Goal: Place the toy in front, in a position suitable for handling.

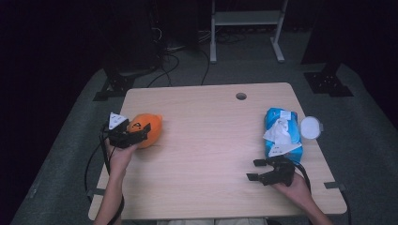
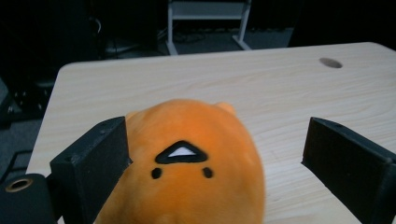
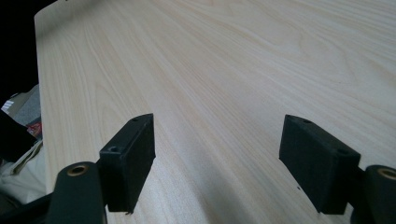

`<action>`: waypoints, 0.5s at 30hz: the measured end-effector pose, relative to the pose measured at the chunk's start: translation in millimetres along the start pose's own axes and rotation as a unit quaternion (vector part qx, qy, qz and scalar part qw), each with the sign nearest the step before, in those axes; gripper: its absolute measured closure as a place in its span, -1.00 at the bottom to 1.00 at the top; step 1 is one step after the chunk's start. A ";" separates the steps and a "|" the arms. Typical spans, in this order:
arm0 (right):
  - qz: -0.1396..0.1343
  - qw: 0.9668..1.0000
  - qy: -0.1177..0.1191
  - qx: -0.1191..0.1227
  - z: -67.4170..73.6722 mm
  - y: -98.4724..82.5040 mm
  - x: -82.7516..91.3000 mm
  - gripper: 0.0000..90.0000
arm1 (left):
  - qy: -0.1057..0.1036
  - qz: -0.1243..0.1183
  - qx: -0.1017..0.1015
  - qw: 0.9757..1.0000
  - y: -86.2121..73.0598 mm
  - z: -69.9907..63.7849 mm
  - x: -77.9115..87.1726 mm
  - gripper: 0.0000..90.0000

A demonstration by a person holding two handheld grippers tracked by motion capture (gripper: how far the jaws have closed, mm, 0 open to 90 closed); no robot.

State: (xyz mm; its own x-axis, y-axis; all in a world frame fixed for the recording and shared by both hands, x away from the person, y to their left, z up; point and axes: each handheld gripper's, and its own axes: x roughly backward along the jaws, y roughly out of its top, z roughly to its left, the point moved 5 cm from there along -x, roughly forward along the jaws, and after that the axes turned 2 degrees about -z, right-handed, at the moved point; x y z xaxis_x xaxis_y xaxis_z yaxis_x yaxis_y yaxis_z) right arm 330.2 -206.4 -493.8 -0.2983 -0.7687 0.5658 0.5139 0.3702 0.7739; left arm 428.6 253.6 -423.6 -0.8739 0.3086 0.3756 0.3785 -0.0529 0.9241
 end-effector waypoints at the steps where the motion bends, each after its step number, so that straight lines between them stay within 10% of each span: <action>1: 0.001 1.000 0.000 0.001 0.4 -0.1 -0.5 -0.43 | 0.000 0.006 0.006 1.000 -1.4 1.5 -3.6 -0.85; 9: 0.002 1.000 0.000 0.001 1.5 -1.4 -0.3 -0.43 | 0.015 0.039 0.044 0.998 -12.9 13.6 -16.3 -0.77; 15: 0.004 1.000 0.000 0.004 3.0 -2.1 -1.3 -0.43 | 0.021 0.059 0.025 0.998 -22.3 11.0 -20.9 -0.68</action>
State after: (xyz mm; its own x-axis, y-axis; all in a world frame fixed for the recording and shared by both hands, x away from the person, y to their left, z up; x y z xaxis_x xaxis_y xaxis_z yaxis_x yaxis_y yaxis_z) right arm 327.2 -204.7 -495.2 -0.2933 -0.7660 0.5720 0.5105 0.3804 0.7711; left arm 441.7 258.8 -452.9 -0.8338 0.2635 0.4851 0.4930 -0.0396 0.8691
